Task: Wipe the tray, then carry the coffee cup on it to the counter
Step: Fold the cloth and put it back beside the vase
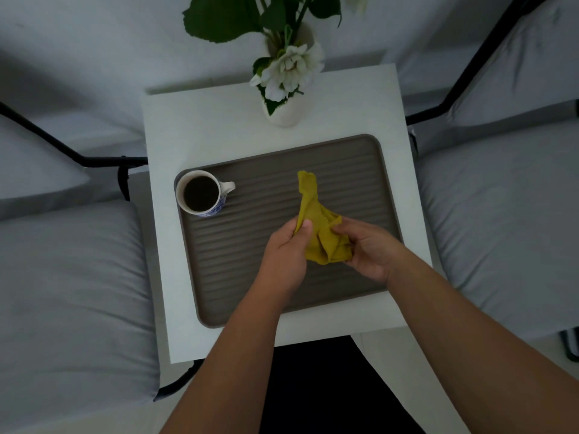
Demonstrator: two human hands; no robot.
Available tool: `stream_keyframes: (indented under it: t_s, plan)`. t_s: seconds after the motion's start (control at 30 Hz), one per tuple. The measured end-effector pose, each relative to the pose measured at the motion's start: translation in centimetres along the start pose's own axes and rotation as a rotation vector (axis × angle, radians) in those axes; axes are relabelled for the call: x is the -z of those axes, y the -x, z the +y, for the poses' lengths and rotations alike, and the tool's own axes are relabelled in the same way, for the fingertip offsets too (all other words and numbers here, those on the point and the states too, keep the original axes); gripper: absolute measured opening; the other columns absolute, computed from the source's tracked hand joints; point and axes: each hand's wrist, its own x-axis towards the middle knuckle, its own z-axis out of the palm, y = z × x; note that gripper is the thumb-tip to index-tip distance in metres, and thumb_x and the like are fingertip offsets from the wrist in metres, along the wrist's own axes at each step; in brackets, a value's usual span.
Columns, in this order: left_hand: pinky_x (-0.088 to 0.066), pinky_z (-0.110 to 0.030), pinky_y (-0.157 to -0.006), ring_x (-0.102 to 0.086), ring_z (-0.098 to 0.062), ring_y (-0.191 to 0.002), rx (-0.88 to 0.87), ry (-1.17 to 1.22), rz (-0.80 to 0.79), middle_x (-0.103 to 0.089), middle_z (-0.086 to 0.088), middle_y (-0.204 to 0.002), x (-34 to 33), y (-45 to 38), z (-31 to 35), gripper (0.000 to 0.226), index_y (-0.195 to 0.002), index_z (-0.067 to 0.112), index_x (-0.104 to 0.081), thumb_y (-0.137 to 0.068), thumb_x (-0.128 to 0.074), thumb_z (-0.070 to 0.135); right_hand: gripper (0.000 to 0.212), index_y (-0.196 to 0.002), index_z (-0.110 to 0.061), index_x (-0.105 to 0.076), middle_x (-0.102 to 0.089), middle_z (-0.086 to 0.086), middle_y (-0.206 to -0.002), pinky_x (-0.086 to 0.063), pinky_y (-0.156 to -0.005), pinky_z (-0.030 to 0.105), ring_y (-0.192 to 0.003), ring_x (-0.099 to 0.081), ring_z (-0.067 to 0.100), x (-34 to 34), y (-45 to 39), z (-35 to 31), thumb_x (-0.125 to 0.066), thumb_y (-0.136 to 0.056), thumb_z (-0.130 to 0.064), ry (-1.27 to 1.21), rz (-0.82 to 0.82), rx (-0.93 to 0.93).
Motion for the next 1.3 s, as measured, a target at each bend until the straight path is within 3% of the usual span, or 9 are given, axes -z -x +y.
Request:
stream_keyframes:
  t_s: [0.13,0.23,0.3,0.53,0.73,1.0,1.1,1.23,1.3]
  plan:
    - [-0.052,-0.033,-0.089,-0.069,-0.018,-0.097,0.056,0.151,0.011,-0.074,-0.003,-0.097,-0.3,-0.1,2.1,0.026,-0.099,0.016,-0.067,-0.1,-0.042,0.02,0.056,-0.127,-0.024,-0.053,-0.063,0.016,-0.113,-0.056,-0.068,0.039,-0.084,-0.063,0.028,0.2,0.7,-1.3,-0.033,-0.084,0.005,-0.093,0.108,-0.02]
    - [-0.055,-0.024,-0.077,-0.07,-0.012,-0.087,0.064,0.205,-0.019,-0.075,0.001,-0.09,-0.9,-0.1,3.4,0.025,-0.098,0.015,-0.066,-0.1,-0.041,0.019,0.038,-0.118,-0.023,-0.063,-0.065,0.015,-0.103,-0.053,-0.07,0.039,-0.081,-0.064,0.029,-0.1,1.3,-2.5,-0.039,-0.09,-0.015,-0.138,0.07,-0.036]
    - [-0.053,-0.029,-0.084,-0.069,-0.014,-0.09,0.079,0.251,-0.036,-0.074,0.0,-0.092,-1.6,-0.1,4.2,0.026,-0.099,0.015,-0.066,-0.1,-0.041,0.02,0.027,-0.113,-0.019,-0.063,-0.064,0.014,-0.11,-0.053,-0.069,0.037,-0.085,-0.064,0.027,-0.2,1.5,-3.0,-0.053,-0.09,-0.029,-0.118,0.081,-0.035]
    - [-0.054,-0.035,-0.087,-0.064,-0.025,-0.107,0.215,0.367,0.047,-0.065,-0.014,-0.117,-3.2,-1.9,5.5,0.032,-0.122,0.005,-0.056,-0.1,-0.041,0.023,0.06,-0.129,-0.028,-0.05,-0.059,0.013,-0.108,-0.055,-0.056,0.027,-0.079,-0.059,0.021,2.5,3.2,-5.8,-0.046,-0.084,0.01,-0.105,0.054,0.095]
    - [-0.058,-0.028,-0.075,-0.064,-0.023,-0.1,0.266,0.294,0.034,-0.061,-0.019,-0.122,-5.8,-6.2,7.8,0.032,-0.127,-0.002,-0.052,-0.098,-0.047,0.009,0.035,-0.105,-0.015,-0.062,-0.058,0.013,-0.11,-0.055,-0.055,0.019,-0.087,-0.057,0.018,3.3,2.9,-10.8,-0.039,-0.09,0.007,-0.073,0.235,0.201]
    - [-0.055,-0.022,-0.066,-0.06,-0.016,-0.082,0.168,0.267,0.127,-0.061,-0.013,-0.107,-9.2,-15.0,13.7,0.03,-0.121,-0.001,-0.054,-0.091,-0.055,-0.003,0.032,-0.118,-0.006,-0.062,-0.058,0.017,-0.126,-0.054,-0.068,0.024,-0.103,-0.058,0.021,2.7,-2.8,-21.4,-0.051,-0.089,0.003,-0.041,0.359,0.451]
    - [-0.053,-0.024,-0.074,-0.061,-0.013,-0.086,-0.002,0.199,0.113,-0.062,-0.002,-0.1,-10.0,-18.4,14.8,0.033,-0.123,0.009,-0.055,-0.092,-0.056,0.001,0.039,-0.112,-0.012,-0.066,-0.059,0.015,-0.122,-0.053,-0.068,0.023,-0.107,-0.058,0.024,2.6,-4.8,-24.8,-0.048,-0.085,0.01,0.04,0.355,0.604]
    - [-0.052,-0.036,-0.091,-0.061,-0.016,-0.093,-0.073,0.042,0.162,-0.063,0.005,-0.097,-10.4,-21.6,13.3,0.028,-0.099,0.027,-0.06,-0.089,-0.053,0.002,0.049,-0.113,-0.013,-0.063,-0.06,0.012,-0.118,-0.053,-0.085,0.033,-0.107,-0.058,0.026,4.3,-8.1,-25.3,-0.04,-0.082,0.016,0.142,0.362,0.634]
    - [-0.049,-0.04,-0.097,-0.059,-0.02,-0.104,-0.011,-0.03,0.216,-0.06,-0.001,-0.116,-10.5,-22.8,11.1,0.044,-0.126,0.023,-0.054,-0.088,-0.051,0.001,0.048,-0.122,-0.009,-0.059,-0.058,0.012,-0.118,-0.05,-0.09,0.033,-0.107,-0.058,0.026,5.9,-10.2,-23.7,-0.039,-0.086,0.016,0.262,0.422,0.537]
